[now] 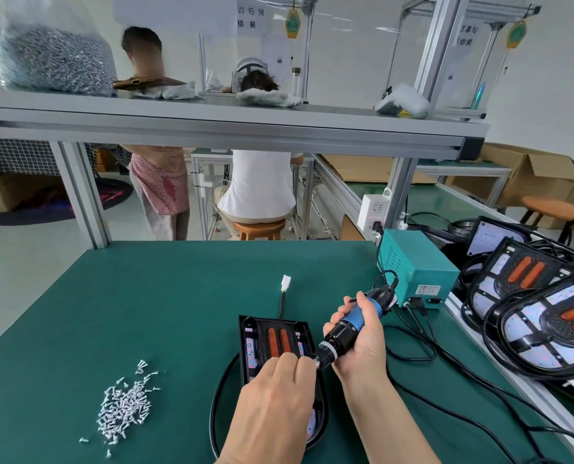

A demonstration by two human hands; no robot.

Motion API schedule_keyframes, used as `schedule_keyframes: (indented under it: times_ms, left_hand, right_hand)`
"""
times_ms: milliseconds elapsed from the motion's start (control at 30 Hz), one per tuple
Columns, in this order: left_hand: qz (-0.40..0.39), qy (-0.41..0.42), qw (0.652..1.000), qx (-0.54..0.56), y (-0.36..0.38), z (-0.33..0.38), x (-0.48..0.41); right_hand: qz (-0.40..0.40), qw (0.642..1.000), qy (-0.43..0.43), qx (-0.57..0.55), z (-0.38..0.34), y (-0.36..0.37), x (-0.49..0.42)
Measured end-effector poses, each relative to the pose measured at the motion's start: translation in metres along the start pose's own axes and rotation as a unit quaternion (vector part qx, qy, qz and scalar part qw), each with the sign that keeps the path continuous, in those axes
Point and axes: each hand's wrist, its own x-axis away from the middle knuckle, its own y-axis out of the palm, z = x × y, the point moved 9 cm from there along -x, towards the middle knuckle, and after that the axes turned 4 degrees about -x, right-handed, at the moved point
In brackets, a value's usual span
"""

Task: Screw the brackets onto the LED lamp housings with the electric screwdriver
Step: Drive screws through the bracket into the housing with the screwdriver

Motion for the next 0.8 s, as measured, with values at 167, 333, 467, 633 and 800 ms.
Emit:
schedule_keyframes:
  times_ms: [167,333,467,633,800]
  left_hand:
    - [-0.011,-0.002,1.000,0.005,0.004,0.000,-0.002]
    - [-0.002,-0.004,1.000,0.005,0.000,0.000,-0.004]
    - [0.030,-0.018,0.999,-0.008,-0.005,0.000,-0.006]
    - [0.037,0.003,0.999,-0.018,-0.008,0.006,-0.007]
    - [0.042,0.026,0.999,-0.023,-0.011,0.010,-0.009]
  right_hand:
    - [-0.003,1.000,0.014,-0.013,0.002,0.000,0.000]
    - [-0.001,1.000,0.021,-0.017,0.002,-0.001,0.000]
    - [0.001,0.999,0.036,-0.023,0.006,-0.001,0.001]
    - [0.000,0.999,0.045,-0.031,0.007,-0.002,0.000]
    - [-0.001,0.997,0.055,-0.052,0.007,-0.004,-0.001]
